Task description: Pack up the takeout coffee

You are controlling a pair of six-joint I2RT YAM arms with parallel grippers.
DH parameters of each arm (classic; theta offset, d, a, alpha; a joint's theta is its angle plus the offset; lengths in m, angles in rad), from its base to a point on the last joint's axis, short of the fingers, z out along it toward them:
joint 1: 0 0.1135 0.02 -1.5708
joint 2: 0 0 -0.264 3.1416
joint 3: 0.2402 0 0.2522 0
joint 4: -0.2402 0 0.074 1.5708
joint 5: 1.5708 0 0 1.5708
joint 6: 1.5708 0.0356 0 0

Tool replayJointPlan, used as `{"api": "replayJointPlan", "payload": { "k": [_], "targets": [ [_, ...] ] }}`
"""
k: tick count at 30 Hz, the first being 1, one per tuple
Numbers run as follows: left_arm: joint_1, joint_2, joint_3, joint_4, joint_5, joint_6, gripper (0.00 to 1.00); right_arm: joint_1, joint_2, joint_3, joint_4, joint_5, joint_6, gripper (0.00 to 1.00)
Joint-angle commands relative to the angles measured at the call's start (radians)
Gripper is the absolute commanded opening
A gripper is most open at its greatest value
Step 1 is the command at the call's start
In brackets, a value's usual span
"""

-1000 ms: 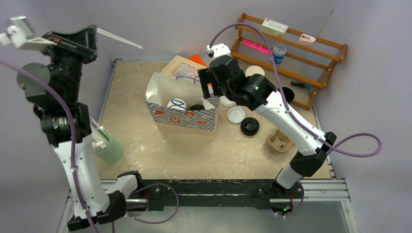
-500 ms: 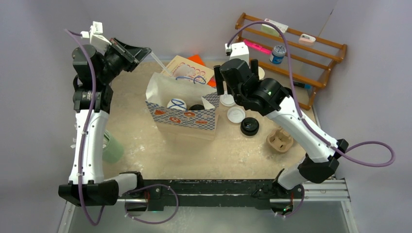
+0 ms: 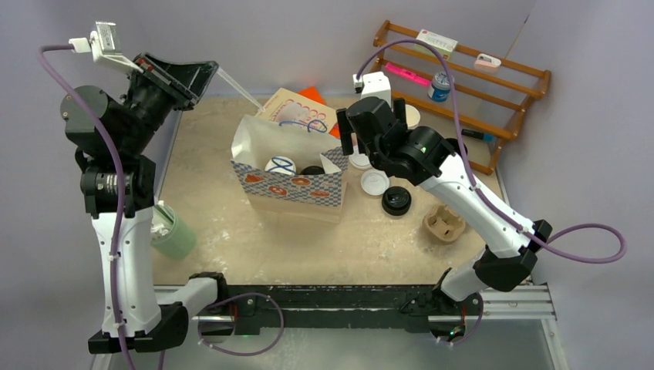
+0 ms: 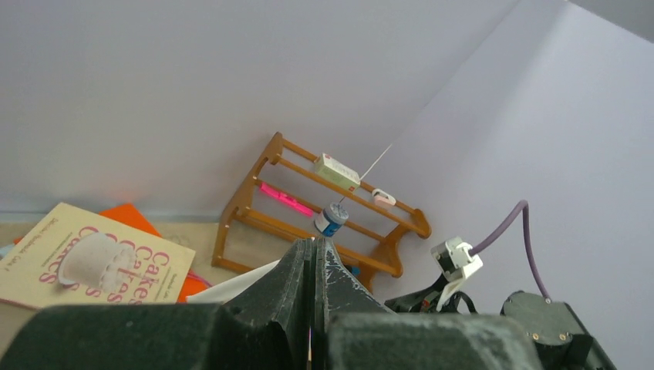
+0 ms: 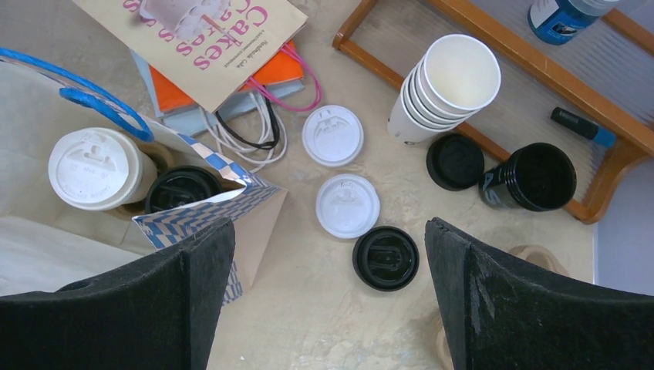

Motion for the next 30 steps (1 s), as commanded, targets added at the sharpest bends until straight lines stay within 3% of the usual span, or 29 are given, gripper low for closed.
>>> {"api": "replayJointPlan", "payload": {
  "k": [1,5,9,14,21,27,30],
  "targets": [
    [-0.003,-0.009,0.079,-0.134,0.055,0.109,0.00,-0.002,-0.015,0.008,0.030,-0.001,-0.004,0.94],
    [-0.003,0.019,0.141,-0.251,0.116,0.161,0.00,-0.001,-0.013,0.007,0.033,-0.004,-0.005,0.94],
    [-0.003,0.006,0.055,-0.265,0.129,0.165,0.00,-0.001,-0.017,0.004,0.034,-0.006,-0.005,0.94],
    [-0.004,-0.049,-0.138,-0.120,0.122,0.085,0.00,-0.002,-0.024,0.006,0.033,0.000,-0.007,0.94],
    [-0.011,-0.088,-0.413,0.181,0.161,-0.165,0.00,-0.001,-0.027,0.004,0.039,0.002,-0.010,0.95],
    [-0.085,-0.032,-0.368,0.240,0.124,-0.206,0.00,-0.001,-0.033,-0.002,0.045,0.001,-0.013,0.95],
    [-0.087,-0.042,-0.407,0.324,0.136,-0.301,0.00,-0.001,-0.034,-0.007,0.047,0.001,-0.013,0.95]
  ]
}}
